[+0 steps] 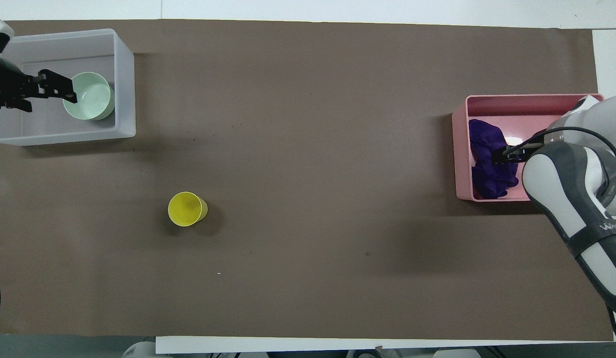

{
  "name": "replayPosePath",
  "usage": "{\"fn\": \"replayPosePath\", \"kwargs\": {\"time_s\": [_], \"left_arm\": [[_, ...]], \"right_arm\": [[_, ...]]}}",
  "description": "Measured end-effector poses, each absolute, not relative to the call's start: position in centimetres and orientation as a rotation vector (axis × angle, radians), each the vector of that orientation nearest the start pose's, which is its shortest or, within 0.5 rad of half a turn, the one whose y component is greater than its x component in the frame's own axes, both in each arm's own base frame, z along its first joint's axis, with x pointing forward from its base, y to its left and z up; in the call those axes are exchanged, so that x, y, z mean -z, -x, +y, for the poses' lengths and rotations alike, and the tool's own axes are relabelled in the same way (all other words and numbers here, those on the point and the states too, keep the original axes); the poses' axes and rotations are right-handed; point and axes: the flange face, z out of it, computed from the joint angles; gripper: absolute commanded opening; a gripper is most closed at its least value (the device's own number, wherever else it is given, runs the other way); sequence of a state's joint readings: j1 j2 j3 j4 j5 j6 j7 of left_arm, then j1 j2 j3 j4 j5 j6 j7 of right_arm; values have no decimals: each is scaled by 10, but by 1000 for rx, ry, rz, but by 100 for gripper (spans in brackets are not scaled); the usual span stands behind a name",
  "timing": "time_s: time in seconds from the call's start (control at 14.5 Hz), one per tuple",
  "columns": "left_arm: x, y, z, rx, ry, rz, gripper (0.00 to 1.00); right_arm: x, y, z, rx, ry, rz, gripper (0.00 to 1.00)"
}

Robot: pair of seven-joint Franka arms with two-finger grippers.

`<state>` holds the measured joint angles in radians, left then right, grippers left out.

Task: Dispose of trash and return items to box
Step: 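Reach the left gripper to the yellow cup and grasp it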

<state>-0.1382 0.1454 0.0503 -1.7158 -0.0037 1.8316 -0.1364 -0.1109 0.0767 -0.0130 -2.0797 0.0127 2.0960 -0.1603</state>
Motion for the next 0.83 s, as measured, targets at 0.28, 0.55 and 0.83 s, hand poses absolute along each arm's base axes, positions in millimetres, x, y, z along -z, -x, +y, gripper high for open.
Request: {"fn": "replayPosePath", "kwargs": {"time_s": [0.28, 0.55, 0.83], "left_arm": [[-430, -490, -132, -149, 3104, -9, 100], [-374, -416, -150, -137, 3102, -53, 99], [-369, -401, -176, -102, 3106, -61, 16]], "right_arm": [[-442, -551, -48, -144, 3113, -104, 100], [-486, -531, -22, -223, 3101, -176, 100], [-540, -511, -19, -318, 3088, -185, 100]]}}
